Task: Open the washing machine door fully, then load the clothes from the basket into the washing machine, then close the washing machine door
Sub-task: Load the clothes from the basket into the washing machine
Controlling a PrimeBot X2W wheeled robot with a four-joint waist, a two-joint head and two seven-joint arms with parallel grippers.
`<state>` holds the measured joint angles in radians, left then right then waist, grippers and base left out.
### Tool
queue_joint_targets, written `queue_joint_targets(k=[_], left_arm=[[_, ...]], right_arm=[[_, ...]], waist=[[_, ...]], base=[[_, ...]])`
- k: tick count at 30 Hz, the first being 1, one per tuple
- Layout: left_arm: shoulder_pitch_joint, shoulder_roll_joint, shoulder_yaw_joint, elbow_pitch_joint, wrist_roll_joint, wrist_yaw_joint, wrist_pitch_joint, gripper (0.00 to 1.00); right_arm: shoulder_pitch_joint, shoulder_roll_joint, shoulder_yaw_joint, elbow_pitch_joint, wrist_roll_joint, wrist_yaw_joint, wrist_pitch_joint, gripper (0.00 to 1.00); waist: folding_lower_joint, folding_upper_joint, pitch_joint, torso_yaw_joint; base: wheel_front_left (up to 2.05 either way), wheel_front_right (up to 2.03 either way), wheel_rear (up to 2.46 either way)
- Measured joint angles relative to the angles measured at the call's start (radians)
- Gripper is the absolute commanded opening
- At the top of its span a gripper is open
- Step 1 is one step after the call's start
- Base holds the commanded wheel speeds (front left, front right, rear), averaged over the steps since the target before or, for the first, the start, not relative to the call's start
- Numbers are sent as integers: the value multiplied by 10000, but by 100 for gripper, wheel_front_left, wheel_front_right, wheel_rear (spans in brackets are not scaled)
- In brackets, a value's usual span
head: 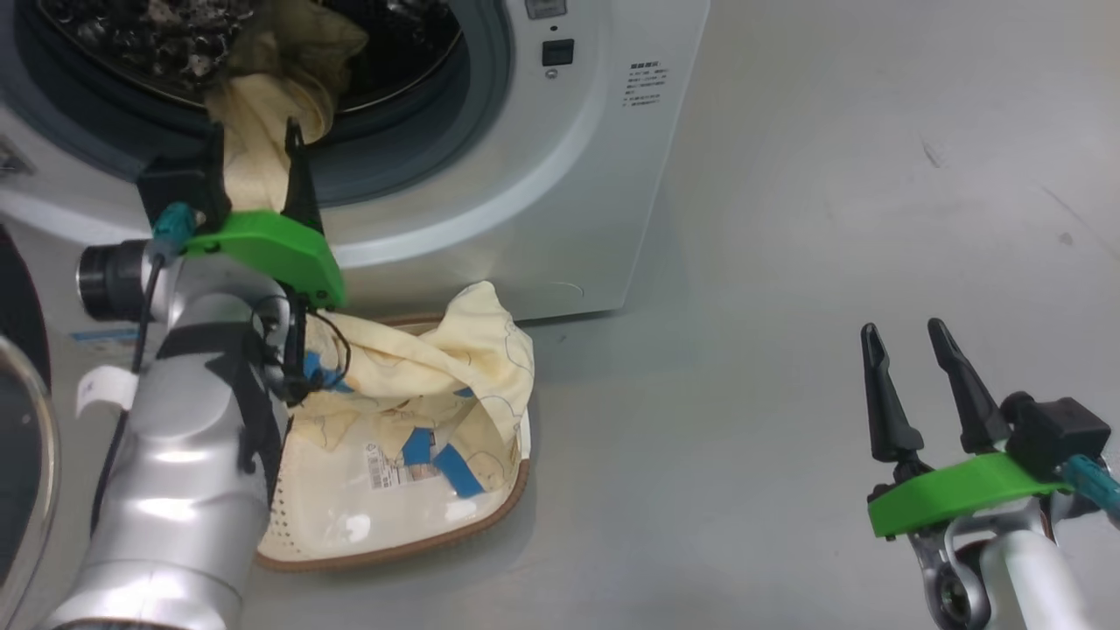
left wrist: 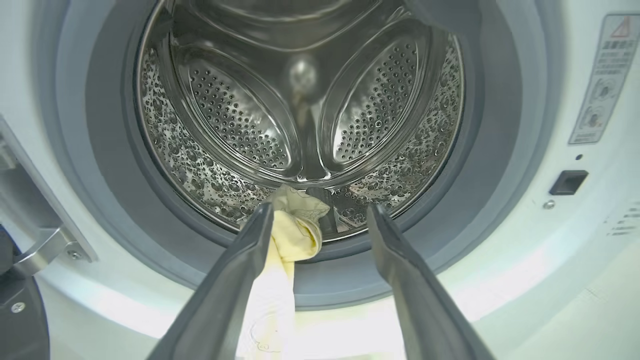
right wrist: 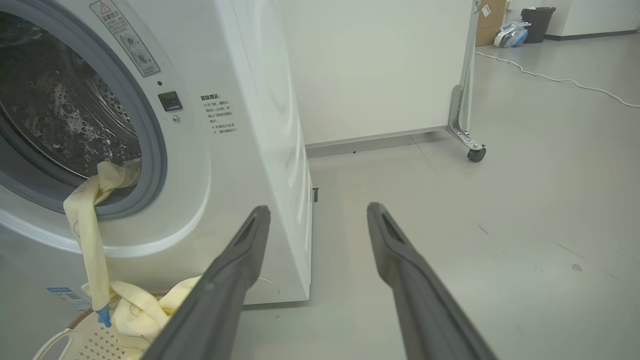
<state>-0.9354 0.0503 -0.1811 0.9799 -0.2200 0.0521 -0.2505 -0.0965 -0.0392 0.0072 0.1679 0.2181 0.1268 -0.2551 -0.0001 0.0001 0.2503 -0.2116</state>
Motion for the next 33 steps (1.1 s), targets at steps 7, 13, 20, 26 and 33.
queue_joint_targets(k=[7,13,20,26,33], left_arm=[[1750,-142,-148,-1586,-38,-33,0,100],[3236,-165,-249,-2671,-221,-40,0,100],[4691,-169,-477,-3848,-188,111,0,100],[6166,-119,-69,-4869,-186,238,0,100],[7500,-105,616,-5885,-174,370,0,100]], right_arm=[[356,0,-219,-65,-190,0,0,100],[518,0,-359,-123,-284,0,0,100],[751,0,-441,-171,-439,0,0,100],[1174,0,-627,-180,-604,0,0,100],[1473,0,-652,-178,-702,0,0,100]], waist=[[0,0,-564,364],[0,0,-885,574],[0,0,-1272,705],[0,-1,-1714,766],[0,-1,-2025,788]], base=[[0,0,0],[0,0,0],[0,0,0],[0,0,0],[0,0,0]])
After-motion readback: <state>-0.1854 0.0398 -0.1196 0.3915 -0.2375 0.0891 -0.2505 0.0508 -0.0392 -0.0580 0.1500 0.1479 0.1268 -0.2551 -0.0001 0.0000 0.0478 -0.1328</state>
